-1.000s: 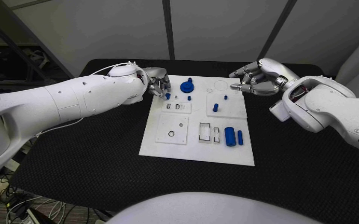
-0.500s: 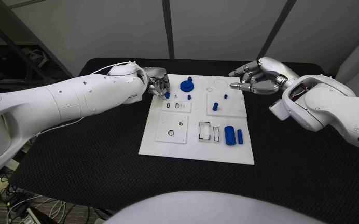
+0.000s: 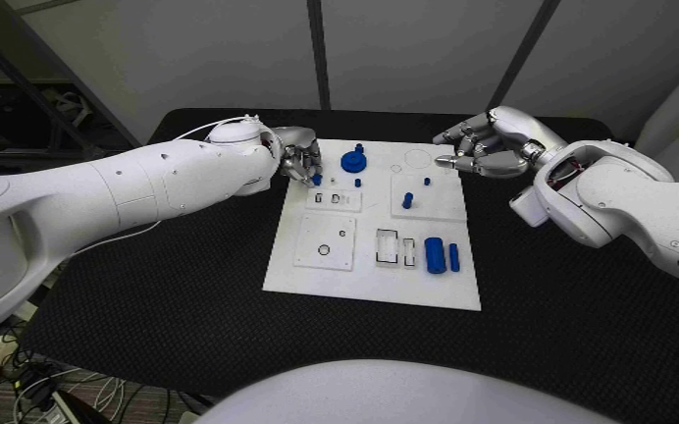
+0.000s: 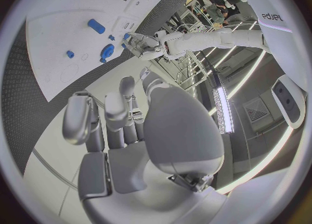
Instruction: Assemble the parts on the task board
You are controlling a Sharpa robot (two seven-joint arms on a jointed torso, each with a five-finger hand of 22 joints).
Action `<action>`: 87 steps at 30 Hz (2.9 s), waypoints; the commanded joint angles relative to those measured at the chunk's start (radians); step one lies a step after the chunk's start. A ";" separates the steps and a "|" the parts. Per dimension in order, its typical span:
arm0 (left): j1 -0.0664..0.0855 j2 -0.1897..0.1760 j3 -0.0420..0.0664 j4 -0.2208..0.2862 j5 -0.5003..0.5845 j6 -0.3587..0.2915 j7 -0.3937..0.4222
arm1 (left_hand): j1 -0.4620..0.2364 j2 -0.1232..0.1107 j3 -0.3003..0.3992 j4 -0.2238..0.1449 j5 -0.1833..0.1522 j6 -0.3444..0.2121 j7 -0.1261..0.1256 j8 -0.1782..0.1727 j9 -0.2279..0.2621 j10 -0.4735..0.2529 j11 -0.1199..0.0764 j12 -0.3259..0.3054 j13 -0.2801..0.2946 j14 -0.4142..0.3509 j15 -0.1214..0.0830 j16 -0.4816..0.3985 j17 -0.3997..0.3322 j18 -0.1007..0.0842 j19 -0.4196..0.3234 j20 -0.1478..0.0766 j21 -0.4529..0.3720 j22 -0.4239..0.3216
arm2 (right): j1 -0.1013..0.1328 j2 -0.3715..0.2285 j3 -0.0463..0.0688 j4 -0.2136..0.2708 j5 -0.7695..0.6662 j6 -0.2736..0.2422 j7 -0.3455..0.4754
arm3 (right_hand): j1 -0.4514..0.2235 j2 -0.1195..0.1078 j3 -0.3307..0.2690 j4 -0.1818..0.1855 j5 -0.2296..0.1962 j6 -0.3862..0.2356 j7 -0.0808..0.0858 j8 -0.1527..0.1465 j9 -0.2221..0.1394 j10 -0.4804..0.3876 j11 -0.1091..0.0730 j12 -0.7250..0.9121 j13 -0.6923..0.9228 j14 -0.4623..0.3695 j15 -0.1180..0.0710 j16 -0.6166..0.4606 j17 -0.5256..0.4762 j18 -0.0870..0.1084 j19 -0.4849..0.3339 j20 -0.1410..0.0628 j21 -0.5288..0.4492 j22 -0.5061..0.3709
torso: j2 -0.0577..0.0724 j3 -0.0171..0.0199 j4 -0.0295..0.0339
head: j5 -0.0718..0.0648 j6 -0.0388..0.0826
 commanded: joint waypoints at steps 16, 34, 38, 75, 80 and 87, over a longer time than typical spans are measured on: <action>-0.007 0.010 -0.010 -0.009 -0.007 -0.007 0.010 | 0.001 0.043 0.020 0.005 -0.004 0.035 0.001 0.011 -0.019 -0.006 0.001 0.021 0.000 0.038 0.005 0.013 0.058 -0.046 0.009 0.007 0.016 0.015 | 0.002 0.000 0.001 0.003 -0.003 0.001 0.007 | -0.008 0.003 0.002 0.005 0.005 0.007 -0.002 -0.003 -0.001 0.010 0.001 0.008 0.000 0.005 0.000 -0.003 0.003 0.010 0.009 -0.001 -0.006 0.001 | -0.001 -0.0001 -0.0002 | -0.002 -0.005; -0.007 -0.005 -0.010 0.011 0.013 0.010 0.026 | -0.028 0.151 0.039 0.053 -0.004 0.071 -0.007 0.014 -0.043 -0.035 -0.003 0.037 0.007 0.035 0.002 0.012 0.054 -0.044 -0.001 0.005 0.009 0.014 | 0.002 0.000 0.001 0.002 -0.003 0.005 0.008 | -0.010 0.003 0.002 0.006 0.005 0.007 -0.002 -0.003 -0.001 0.010 0.001 0.008 -0.001 0.005 0.000 -0.004 0.003 0.010 0.010 -0.001 -0.006 0.001 | -0.001 -0.0001 -0.0002 | -0.001 0.001; -0.007 -0.008 -0.010 0.013 0.019 0.015 0.026 | -0.022 0.167 0.043 0.053 -0.003 0.064 -0.004 0.008 -0.052 -0.046 -0.001 0.038 0.007 0.034 0.003 0.012 0.053 -0.043 -0.005 0.006 0.006 0.013 | 0.002 0.000 0.001 0.002 -0.003 0.005 0.009 | -0.010 0.003 0.002 0.006 0.005 0.007 -0.002 -0.003 -0.001 0.010 0.001 0.008 -0.001 0.005 0.000 -0.004 0.003 0.010 0.010 -0.001 -0.006 0.001 | -0.001 -0.0001 -0.0001 | -0.001 0.001; -0.007 -0.009 -0.010 0.019 0.026 -0.018 0.030 | -0.031 0.225 0.147 0.093 -0.004 0.050 0.003 0.001 -0.094 -0.065 0.005 0.080 0.017 0.038 0.009 0.023 0.065 -0.045 0.001 0.012 0.016 0.034 | 0.002 0.001 0.001 -0.001 -0.003 0.007 0.012 | -0.014 0.002 0.001 0.008 0.004 0.007 -0.002 -0.003 -0.001 0.008 0.002 0.007 -0.003 0.004 0.000 -0.007 0.000 0.011 0.009 -0.001 -0.009 0.000 | -0.001 0.0004 -0.0001 | -0.003 0.004; -0.007 -0.011 -0.010 0.022 0.026 -0.012 0.027 | -0.039 0.215 0.203 0.114 -0.004 0.046 0.004 0.000 -0.104 -0.074 0.006 0.087 0.017 0.039 0.009 0.025 0.066 -0.046 0.004 0.012 0.021 0.041 | 0.002 0.001 0.001 -0.001 -0.003 0.008 0.013 | -0.014 0.002 0.001 0.008 0.004 0.007 -0.002 -0.003 -0.001 0.008 0.002 0.007 -0.003 0.004 0.000 -0.007 0.000 0.011 0.009 -0.001 -0.009 0.000 | -0.001 -0.0001 -0.0002 | -0.003 0.004; -0.007 -0.011 -0.009 0.027 0.026 0.002 0.018 | -0.061 0.190 0.311 0.142 -0.004 0.050 0.005 0.004 -0.117 -0.080 0.008 0.110 0.023 0.041 0.010 0.029 0.069 -0.046 0.004 0.012 0.027 0.051 | 0.002 0.001 0.001 -0.001 -0.003 0.010 0.014 | -0.014 0.002 0.001 0.008 0.004 0.007 -0.002 -0.003 -0.001 0.008 0.002 0.007 -0.003 0.004 0.000 -0.007 0.000 0.011 0.009 -0.001 -0.009 0.000 | -0.001 0.0001 0.0000 | -0.003 0.004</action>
